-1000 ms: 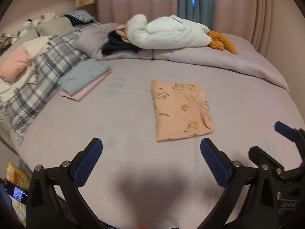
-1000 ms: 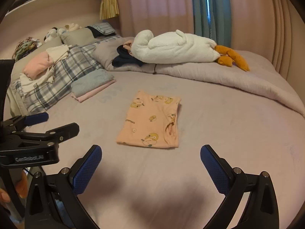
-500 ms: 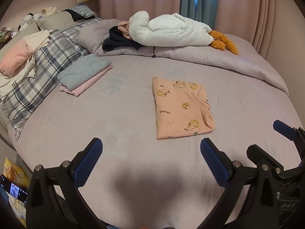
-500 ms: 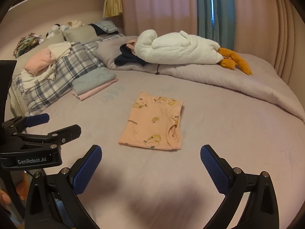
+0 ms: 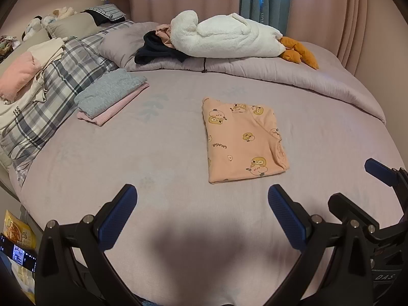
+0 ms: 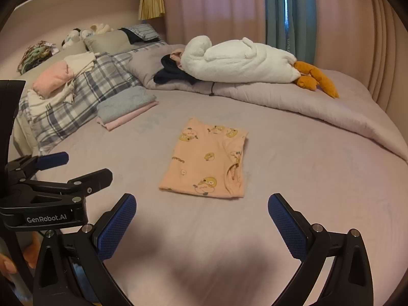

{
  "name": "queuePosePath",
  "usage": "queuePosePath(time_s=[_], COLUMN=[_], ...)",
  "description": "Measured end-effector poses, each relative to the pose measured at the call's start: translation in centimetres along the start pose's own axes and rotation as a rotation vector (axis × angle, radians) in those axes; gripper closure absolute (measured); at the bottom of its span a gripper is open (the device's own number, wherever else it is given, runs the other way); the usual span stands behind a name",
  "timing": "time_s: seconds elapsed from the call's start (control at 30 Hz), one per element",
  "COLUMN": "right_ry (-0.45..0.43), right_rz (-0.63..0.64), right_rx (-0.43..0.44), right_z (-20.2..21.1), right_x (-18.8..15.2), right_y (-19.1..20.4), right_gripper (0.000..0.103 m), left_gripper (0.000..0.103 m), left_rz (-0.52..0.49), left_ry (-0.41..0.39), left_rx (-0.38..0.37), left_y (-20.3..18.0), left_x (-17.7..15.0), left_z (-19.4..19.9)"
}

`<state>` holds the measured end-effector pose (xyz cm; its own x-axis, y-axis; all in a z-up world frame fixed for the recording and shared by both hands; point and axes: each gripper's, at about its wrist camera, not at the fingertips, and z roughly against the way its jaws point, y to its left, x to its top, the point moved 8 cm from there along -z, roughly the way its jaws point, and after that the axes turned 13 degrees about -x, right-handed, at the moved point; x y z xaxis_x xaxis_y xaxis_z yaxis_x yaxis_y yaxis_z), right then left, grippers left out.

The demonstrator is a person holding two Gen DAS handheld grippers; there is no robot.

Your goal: Fold small clothes

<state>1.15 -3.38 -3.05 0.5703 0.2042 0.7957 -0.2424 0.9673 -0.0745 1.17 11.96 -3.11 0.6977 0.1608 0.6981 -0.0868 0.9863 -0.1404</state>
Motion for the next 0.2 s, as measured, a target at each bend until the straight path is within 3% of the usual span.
queuePosePath(time_s=[0.2], right_ry=[0.003], right_rz=[0.000], right_rx=[-0.003], right_z=[-0.05], right_x=[0.00], right_y=[0.01], right_gripper=[0.001], left_gripper=[0.000], left_rz=[0.001], left_ry=[-0.001], left_rx=[-0.002], left_y=[-0.06], left_x=[0.01], left_z=[-0.07])
